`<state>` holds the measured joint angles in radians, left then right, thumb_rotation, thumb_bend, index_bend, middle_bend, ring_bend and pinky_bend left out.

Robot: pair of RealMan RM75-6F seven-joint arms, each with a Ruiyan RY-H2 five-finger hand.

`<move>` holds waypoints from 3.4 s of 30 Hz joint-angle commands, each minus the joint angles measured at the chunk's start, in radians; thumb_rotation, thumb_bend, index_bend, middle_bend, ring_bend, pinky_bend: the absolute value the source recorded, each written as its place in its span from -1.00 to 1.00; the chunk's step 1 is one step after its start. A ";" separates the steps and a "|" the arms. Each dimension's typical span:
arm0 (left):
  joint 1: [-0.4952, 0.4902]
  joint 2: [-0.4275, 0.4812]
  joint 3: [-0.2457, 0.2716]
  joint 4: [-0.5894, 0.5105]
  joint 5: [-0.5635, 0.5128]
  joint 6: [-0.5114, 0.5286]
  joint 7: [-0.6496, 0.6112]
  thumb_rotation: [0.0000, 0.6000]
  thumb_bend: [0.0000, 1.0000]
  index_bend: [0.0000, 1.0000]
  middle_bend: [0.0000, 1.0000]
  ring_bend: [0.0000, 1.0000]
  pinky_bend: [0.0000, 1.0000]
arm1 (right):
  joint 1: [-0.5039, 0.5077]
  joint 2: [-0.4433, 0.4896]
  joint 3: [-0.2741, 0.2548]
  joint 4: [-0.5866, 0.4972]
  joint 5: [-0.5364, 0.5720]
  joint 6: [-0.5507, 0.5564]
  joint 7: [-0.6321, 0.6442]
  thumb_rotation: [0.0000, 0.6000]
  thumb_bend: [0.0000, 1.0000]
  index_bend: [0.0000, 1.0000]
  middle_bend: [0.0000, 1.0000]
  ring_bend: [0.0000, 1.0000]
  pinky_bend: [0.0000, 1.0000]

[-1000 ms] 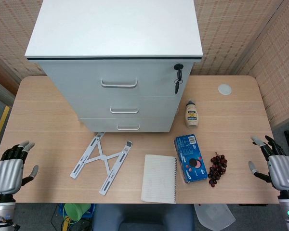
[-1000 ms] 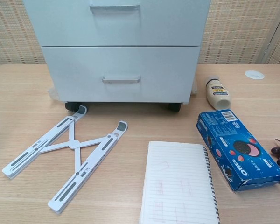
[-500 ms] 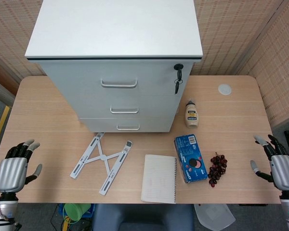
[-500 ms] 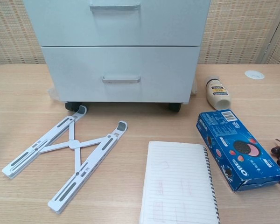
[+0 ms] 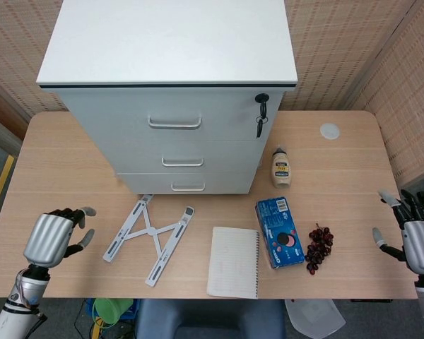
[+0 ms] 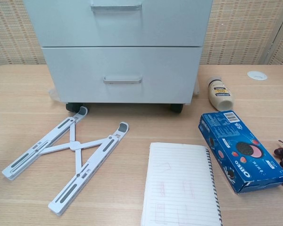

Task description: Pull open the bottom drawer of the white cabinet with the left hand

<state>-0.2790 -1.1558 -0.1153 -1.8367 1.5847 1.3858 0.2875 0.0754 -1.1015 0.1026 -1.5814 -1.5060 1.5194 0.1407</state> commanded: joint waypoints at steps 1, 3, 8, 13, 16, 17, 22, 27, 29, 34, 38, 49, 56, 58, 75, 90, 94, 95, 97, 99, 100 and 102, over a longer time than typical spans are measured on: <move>-0.057 -0.007 -0.003 -0.024 0.020 -0.072 -0.050 1.00 -0.38 -0.17 0.55 0.53 0.86 | 0.002 0.002 0.001 -0.003 0.002 -0.004 -0.002 1.00 -0.33 -0.73 -0.52 -0.73 -0.68; -0.086 -0.012 -0.007 -0.033 0.016 -0.112 -0.063 1.00 -0.36 -0.23 0.63 0.65 0.97 | 0.004 0.002 0.001 -0.004 0.003 -0.007 -0.003 1.00 -0.33 -0.73 -0.52 -0.73 -0.68; -0.160 -0.044 -0.022 -0.038 -0.018 -0.213 -0.047 1.00 -0.15 -0.44 0.80 0.88 1.00 | 0.004 0.003 0.000 -0.002 0.007 -0.011 -0.003 1.00 -0.33 -0.73 -0.52 -0.73 -0.68; -0.230 -0.088 -0.051 -0.038 -0.094 -0.303 -0.048 1.00 0.15 -0.58 0.89 0.98 1.00 | 0.005 0.004 0.000 0.003 0.016 -0.019 0.000 1.00 -0.33 -0.73 -0.52 -0.73 -0.68; -0.266 -0.123 -0.068 -0.028 -0.138 -0.338 -0.038 1.00 0.19 -0.61 0.90 1.00 1.00 | 0.008 0.004 0.001 0.005 0.016 -0.023 0.003 1.00 -0.33 -0.73 -0.52 -0.73 -0.68; -0.276 -0.135 -0.073 -0.023 -0.149 -0.345 -0.035 1.00 0.19 -0.61 0.90 1.00 1.00 | 0.009 0.004 0.001 0.006 0.015 -0.024 0.004 1.00 -0.33 -0.73 -0.52 -0.73 -0.68; -0.322 -0.198 -0.097 -0.003 -0.218 -0.368 0.006 1.00 0.19 -0.65 0.90 1.00 1.00 | 0.011 0.005 0.000 0.016 0.021 -0.034 0.012 1.00 -0.33 -0.73 -0.52 -0.73 -0.68; -0.364 -0.250 -0.124 0.018 -0.292 -0.371 0.070 1.00 0.19 -0.67 0.90 1.00 1.00 | 0.015 0.003 0.000 0.027 0.024 -0.042 0.021 1.00 -0.33 -0.73 -0.52 -0.73 -0.68; -0.382 -0.269 -0.132 0.027 -0.330 -0.374 0.101 1.00 0.19 -0.67 0.90 1.00 1.00 | 0.016 0.003 0.000 0.030 0.024 -0.044 0.024 1.00 -0.33 -0.73 -0.52 -0.73 -0.68; -0.426 -0.303 -0.144 0.049 -0.419 -0.390 0.164 1.00 0.19 -0.71 0.90 1.00 1.00 | 0.019 0.008 0.001 0.035 0.026 -0.048 0.028 1.00 -0.33 -0.73 -0.52 -0.73 -0.68; -0.459 -0.338 -0.155 0.085 -0.474 -0.394 0.190 1.00 0.19 -0.71 0.90 1.00 1.00 | 0.020 0.013 0.001 0.034 0.027 -0.050 0.027 1.00 -0.33 -0.73 -0.52 -0.73 -0.68; -0.513 -0.385 -0.149 0.172 -0.574 -0.403 0.218 1.00 0.19 -0.68 0.90 1.00 1.00 | 0.008 0.022 -0.003 0.034 0.037 -0.043 0.029 1.00 -0.33 -0.73 -0.52 -0.73 -0.68; -0.536 -0.401 -0.140 0.209 -0.629 -0.404 0.232 1.00 0.19 -0.63 0.90 1.00 1.00 | 0.011 0.020 -0.002 0.038 0.038 -0.049 0.032 1.00 -0.33 -0.73 -0.52 -0.73 -0.68; -0.542 -0.405 -0.137 0.215 -0.637 -0.400 0.238 1.00 0.19 -0.61 0.90 1.00 1.00 | 0.012 0.020 -0.002 0.039 0.040 -0.051 0.032 1.00 -0.33 -0.73 -0.52 -0.73 -0.68; -0.556 -0.392 -0.097 0.177 -0.659 -0.358 0.275 1.00 0.19 -0.51 0.90 1.00 1.00 | 0.013 0.010 -0.002 0.051 0.044 -0.058 0.039 1.00 -0.33 -0.73 -0.52 -0.73 -0.68; -0.535 -0.351 -0.046 0.081 -0.664 -0.304 0.320 1.00 0.19 -0.49 0.90 1.00 1.00 | 0.014 0.007 -0.004 0.046 0.040 -0.057 0.035 1.00 -0.33 -0.73 -0.52 -0.73 -0.68; -0.527 -0.343 -0.033 0.055 -0.657 -0.288 0.330 1.00 0.19 -0.49 0.90 1.00 1.00 | 0.015 0.008 -0.004 0.043 0.039 -0.058 0.032 1.00 -0.33 -0.73 -0.52 -0.73 -0.68; -0.526 -0.342 -0.031 0.048 -0.656 -0.285 0.332 1.00 0.19 -0.50 0.90 1.00 1.00 | 0.015 0.008 -0.004 0.043 0.039 -0.058 0.032 1.00 -0.33 -0.73 -0.52 -0.73 -0.68; -0.523 -0.339 -0.027 0.038 -0.652 -0.278 0.334 1.00 0.19 -0.50 0.90 1.00 1.00 | 0.016 0.007 -0.004 0.042 0.038 -0.059 0.031 1.00 -0.33 -0.73 -0.52 -0.73 -0.68; -0.518 -0.336 -0.021 0.027 -0.643 -0.268 0.336 1.00 0.19 -0.50 0.90 1.00 1.00 | 0.017 0.007 -0.004 0.041 0.037 -0.061 0.030 1.00 -0.33 -0.73 -0.52 -0.73 -0.68; -0.515 -0.335 -0.018 0.023 -0.640 -0.264 0.336 1.00 0.19 -0.50 0.90 1.00 1.00 | 0.018 0.006 -0.004 0.041 0.037 -0.061 0.030 1.00 -0.33 -0.73 -0.52 -0.73 -0.68; -0.509 -0.331 -0.012 0.013 -0.636 -0.257 0.335 1.00 0.19 -0.50 0.90 1.00 1.00 | 0.018 0.006 -0.004 0.041 0.038 -0.062 0.029 1.00 -0.33 -0.73 -0.52 -0.73 -0.68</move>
<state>-0.7905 -1.4887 -0.1299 -1.8210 0.9473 1.1262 0.6225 0.0936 -1.0956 0.0984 -1.5406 -1.4680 1.4571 0.1694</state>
